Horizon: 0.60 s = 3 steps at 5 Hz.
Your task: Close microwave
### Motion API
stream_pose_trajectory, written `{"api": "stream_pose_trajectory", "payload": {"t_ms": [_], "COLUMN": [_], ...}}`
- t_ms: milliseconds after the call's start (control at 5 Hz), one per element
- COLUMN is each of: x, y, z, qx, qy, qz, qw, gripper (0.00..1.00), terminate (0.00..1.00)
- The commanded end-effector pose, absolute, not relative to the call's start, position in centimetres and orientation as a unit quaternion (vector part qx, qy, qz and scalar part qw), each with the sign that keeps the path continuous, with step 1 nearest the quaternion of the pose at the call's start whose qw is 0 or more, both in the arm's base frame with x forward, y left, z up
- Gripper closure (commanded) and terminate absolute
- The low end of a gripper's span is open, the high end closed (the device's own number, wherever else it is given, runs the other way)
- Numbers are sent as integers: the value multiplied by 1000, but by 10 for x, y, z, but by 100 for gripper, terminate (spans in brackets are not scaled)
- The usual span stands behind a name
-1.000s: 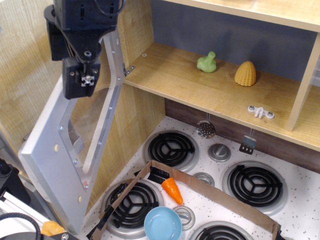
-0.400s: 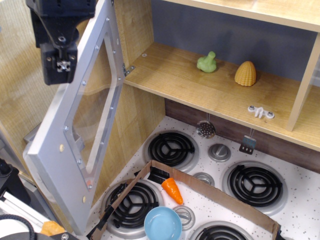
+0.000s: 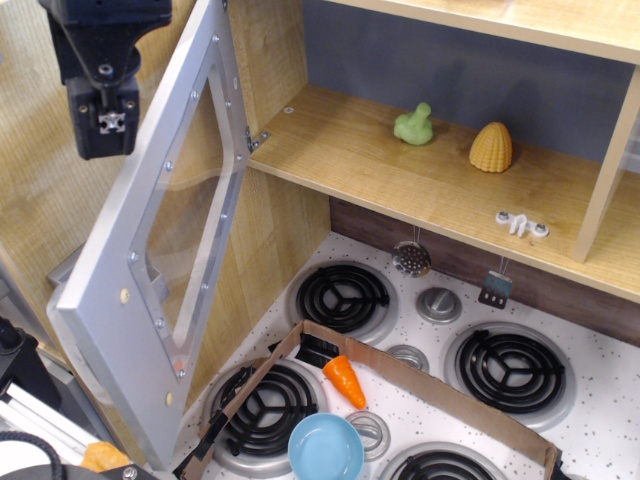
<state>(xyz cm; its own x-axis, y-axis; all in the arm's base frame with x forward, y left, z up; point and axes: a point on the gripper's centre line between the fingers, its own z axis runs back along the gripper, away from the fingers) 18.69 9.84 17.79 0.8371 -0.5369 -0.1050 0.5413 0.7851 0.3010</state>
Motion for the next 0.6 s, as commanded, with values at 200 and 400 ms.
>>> {"api": "stream_pose_trajectory", "payload": {"t_ms": [200,400], "x": [188,191], "y": [99,83], "z": [157,151], "qx": [139,126], "qy": [-6,-19], "qz": [-270,-256], "qw": [953,958], "gripper": [0,0], "terminate": [0,0]}}
